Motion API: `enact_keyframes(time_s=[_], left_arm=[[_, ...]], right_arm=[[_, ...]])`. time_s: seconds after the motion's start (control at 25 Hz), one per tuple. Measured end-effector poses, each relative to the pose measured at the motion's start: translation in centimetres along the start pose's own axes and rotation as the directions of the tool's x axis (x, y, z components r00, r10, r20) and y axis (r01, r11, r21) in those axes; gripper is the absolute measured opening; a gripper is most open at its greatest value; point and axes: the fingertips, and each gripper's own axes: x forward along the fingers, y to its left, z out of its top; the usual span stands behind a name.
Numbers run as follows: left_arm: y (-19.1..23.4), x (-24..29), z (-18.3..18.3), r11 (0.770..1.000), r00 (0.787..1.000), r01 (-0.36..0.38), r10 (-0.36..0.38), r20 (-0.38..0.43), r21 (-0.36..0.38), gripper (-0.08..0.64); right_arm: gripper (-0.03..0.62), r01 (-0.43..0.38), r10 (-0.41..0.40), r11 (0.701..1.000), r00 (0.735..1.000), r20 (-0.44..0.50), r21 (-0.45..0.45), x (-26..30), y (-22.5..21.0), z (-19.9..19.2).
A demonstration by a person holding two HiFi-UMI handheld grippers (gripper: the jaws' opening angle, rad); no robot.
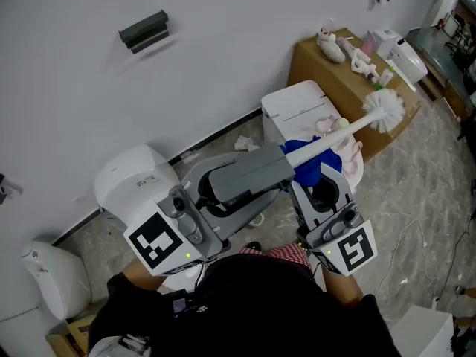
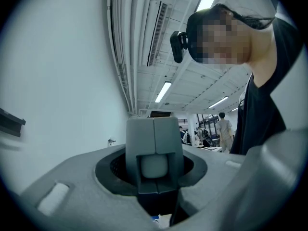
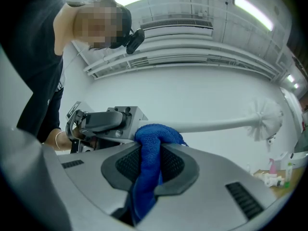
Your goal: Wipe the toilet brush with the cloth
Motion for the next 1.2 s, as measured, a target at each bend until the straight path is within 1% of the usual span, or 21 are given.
enact_keyframes(time_s=[0.2,0.36,0.56,0.8,0.96,1.12,1.2], left_arm=[[-0.33,0.08,-0.06,1.000,1.000,0.008,-0.008,-0.007,0.005,0.173],[-0.29,0.17,-0.51,1.000,0.999,0.011,-0.011,-0.031,0.011,0.173],[-0.26,0.18,-0.76,1.000,0.999,0.020,-0.020,-0.036,0.007,0.173],[-0.32,0.20,-0.59,1.000,0.999,0.031,-0.031,-0.029,-0.005,0.173],[-0.38,0.28,-0.54,0.999,0.999,0.043,-0.044,-0.016,-0.020,0.172],[-0.52,0.37,-0.34,0.999,0.999,0.048,-0.048,-0.001,-0.003,0.173],[-0.87,0.46,-0.52,0.999,0.999,0.048,-0.048,-0.013,-0.001,0.173]], right_arm=[[0.067,-0.005,0.005,1.000,1.000,-0.012,-0.005,0.15,0.09,0.25],[0.067,0.019,-0.019,1.000,0.999,-0.028,-0.002,0.13,-0.10,0.06],[0.067,0.038,-0.037,0.999,0.999,-0.032,0.005,0.16,-0.21,0.02],[0.071,0.034,-0.033,0.999,0.999,-0.019,0.039,-0.02,-0.26,0.18],[0.071,0.044,-0.043,0.999,0.999,-0.025,0.031,-0.28,-0.54,0.20],[0.071,0.048,-0.046,0.998,0.998,-0.031,0.039,-0.43,-0.59,0.04],[0.071,0.050,-0.049,0.998,0.998,-0.032,0.038,-0.76,-0.62,0.14]])
